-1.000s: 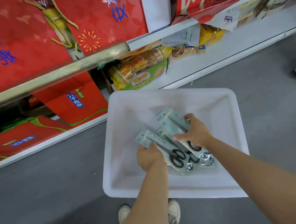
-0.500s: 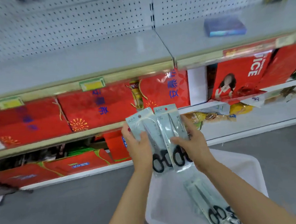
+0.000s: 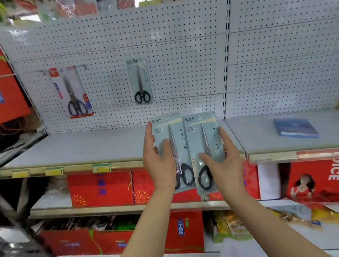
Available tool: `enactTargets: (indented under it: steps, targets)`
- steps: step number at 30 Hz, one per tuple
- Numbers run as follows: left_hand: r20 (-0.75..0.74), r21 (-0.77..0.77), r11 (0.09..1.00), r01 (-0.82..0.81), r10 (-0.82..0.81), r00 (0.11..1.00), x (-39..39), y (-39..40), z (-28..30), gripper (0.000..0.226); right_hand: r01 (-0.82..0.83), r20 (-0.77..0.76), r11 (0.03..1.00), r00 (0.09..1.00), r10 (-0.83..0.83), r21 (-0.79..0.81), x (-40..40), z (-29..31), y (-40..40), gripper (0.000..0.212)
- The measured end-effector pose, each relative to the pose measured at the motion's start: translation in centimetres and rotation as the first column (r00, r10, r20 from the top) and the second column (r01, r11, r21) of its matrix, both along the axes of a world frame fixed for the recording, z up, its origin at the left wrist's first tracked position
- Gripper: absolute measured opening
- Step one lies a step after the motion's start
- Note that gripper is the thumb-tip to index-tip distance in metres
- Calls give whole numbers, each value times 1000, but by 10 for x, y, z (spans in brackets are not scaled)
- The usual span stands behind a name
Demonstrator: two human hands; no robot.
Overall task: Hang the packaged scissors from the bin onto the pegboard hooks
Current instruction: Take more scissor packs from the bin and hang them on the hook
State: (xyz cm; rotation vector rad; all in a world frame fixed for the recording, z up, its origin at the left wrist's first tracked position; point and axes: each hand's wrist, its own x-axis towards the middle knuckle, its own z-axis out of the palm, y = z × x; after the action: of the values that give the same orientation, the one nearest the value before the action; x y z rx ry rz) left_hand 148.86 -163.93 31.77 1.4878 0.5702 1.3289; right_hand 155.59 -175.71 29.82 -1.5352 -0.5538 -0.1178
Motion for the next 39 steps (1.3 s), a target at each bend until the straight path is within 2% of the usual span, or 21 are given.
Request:
enactTargets:
  steps: [6,17,24,32,39]
  targets:
    - [63,47,999,-4,1,998,12,58,44,62,42,58,999,997,-42,16,5,43,60,80]
    - [95,114,982,153,-164,982,56,180,106,64,122,88,987,987,-131,102,28,96,178,80]
    - [99,51,981,189,-194,976,94,224,115,63,128,94,986,986,-139,111,59,109,221,80]
    - [90,44,988,146,-150,985,134,253,126,60,84,112,988,989,-99,127,102,109,252,80]
    - [93,42,993,112,-115,989,154,273,110,59,58,118,991,990,-72,119,117,106,268,80]
